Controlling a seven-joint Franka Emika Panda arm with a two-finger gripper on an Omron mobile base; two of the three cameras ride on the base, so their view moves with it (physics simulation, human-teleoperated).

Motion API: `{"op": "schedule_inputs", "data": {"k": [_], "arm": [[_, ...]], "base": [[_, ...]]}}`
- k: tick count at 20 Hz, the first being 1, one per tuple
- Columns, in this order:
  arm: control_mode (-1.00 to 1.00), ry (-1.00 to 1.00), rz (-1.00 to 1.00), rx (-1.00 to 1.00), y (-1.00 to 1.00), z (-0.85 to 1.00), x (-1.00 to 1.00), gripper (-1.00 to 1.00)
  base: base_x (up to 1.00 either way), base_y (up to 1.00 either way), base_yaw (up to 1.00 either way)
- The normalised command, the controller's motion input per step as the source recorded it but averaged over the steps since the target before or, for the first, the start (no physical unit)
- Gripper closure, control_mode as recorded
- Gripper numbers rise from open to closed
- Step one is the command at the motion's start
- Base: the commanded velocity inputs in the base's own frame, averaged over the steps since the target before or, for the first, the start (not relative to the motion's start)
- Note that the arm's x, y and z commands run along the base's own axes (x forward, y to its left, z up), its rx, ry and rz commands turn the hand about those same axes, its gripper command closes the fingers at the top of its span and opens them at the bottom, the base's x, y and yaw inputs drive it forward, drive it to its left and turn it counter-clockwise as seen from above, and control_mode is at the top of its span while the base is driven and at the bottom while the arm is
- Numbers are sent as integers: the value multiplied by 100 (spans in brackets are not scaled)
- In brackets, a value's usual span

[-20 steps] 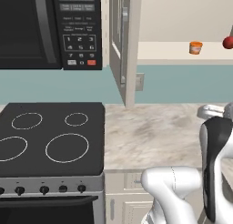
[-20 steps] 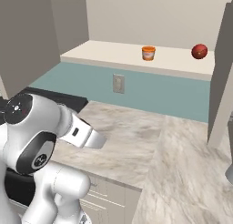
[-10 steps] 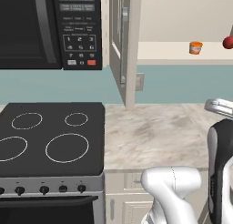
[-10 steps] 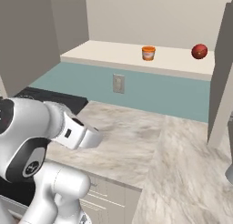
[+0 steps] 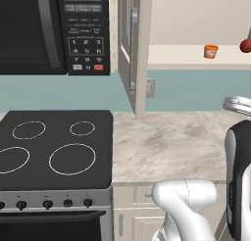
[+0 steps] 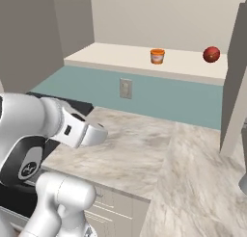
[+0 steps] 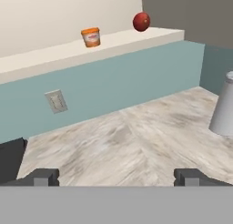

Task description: Pick the avocado and bread from the counter and place them on the plate. Then pick the jam from the cabinet and place it next to the plate. Lastly close the cabinet door.

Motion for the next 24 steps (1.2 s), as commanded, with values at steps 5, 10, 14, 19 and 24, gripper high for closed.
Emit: {"op": "schedule_inputs", "data": {"k": [5,10,14,19,24], "arm": [[-100,0,0,-7,0,32,0,-100],[-100,0,0,-5,0,28,0,-100],[-100,0,0,-4,0,17,0,-100],[-100,0,1,-5,0,15,2,-100],[-100,-4,3,-3,0,5,19,-100]], "base": [[0,0,0],[0,0,0],[0,0,0],[0,0,0],[0,0,0]]}}
